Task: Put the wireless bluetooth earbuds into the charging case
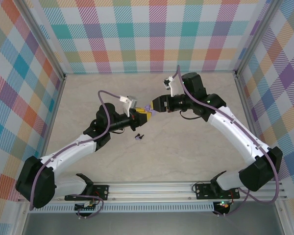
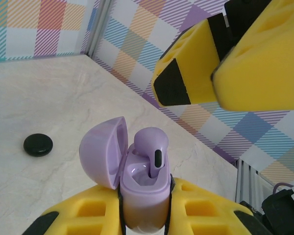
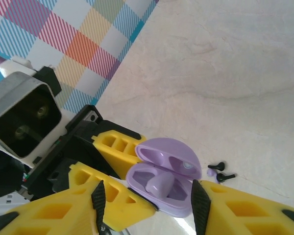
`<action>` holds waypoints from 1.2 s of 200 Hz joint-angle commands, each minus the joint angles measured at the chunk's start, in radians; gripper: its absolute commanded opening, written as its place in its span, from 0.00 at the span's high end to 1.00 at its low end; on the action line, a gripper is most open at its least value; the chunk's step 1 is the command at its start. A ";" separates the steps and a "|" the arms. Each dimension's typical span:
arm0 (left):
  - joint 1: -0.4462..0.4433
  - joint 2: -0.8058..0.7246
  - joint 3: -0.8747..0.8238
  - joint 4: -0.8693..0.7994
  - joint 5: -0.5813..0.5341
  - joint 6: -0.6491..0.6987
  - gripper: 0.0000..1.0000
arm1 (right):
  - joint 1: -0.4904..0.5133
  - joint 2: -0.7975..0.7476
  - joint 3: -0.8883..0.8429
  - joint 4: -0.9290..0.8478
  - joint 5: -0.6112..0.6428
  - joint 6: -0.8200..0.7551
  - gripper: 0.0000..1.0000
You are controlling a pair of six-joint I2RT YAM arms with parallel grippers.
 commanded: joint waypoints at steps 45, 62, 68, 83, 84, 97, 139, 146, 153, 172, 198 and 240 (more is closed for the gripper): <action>-0.009 -0.051 0.028 -0.020 -0.004 0.058 0.92 | 0.021 0.012 0.042 -0.079 -0.013 -0.042 0.65; -0.009 -0.054 0.030 -0.021 0.000 0.057 0.92 | 0.027 0.024 0.053 -0.082 -0.015 -0.045 0.66; -0.009 -0.055 0.028 -0.020 0.001 0.057 0.92 | 0.029 0.028 0.056 -0.085 -0.015 -0.047 0.67; -0.009 -0.056 0.029 -0.020 0.005 0.058 0.92 | 0.033 0.037 0.065 -0.092 -0.009 -0.050 0.68; -0.009 -0.056 0.029 -0.021 0.006 0.058 0.92 | 0.033 0.038 0.065 -0.092 -0.009 -0.050 0.68; -0.008 -0.059 0.029 -0.019 0.011 0.057 0.92 | 0.035 0.043 0.069 -0.094 0.001 -0.049 0.69; -0.009 -0.062 0.028 -0.021 0.011 0.054 0.92 | 0.038 0.049 0.072 -0.107 0.023 -0.047 0.72; -0.008 -0.061 0.028 -0.021 0.013 0.054 0.92 | 0.038 0.049 0.072 -0.110 0.032 -0.047 0.72; -0.008 -0.062 0.028 -0.020 0.014 0.054 0.92 | 0.038 0.048 0.073 -0.114 0.039 -0.049 0.73; -0.008 -0.066 0.026 -0.011 0.026 0.057 0.92 | 0.038 0.049 0.075 -0.119 0.048 -0.051 0.73; -0.009 -0.067 0.025 -0.003 0.047 0.056 0.92 | 0.039 0.054 0.079 -0.122 0.050 -0.050 0.74; -0.008 -0.074 0.024 0.000 0.055 0.060 0.92 | 0.044 0.061 0.084 -0.133 0.065 -0.055 0.74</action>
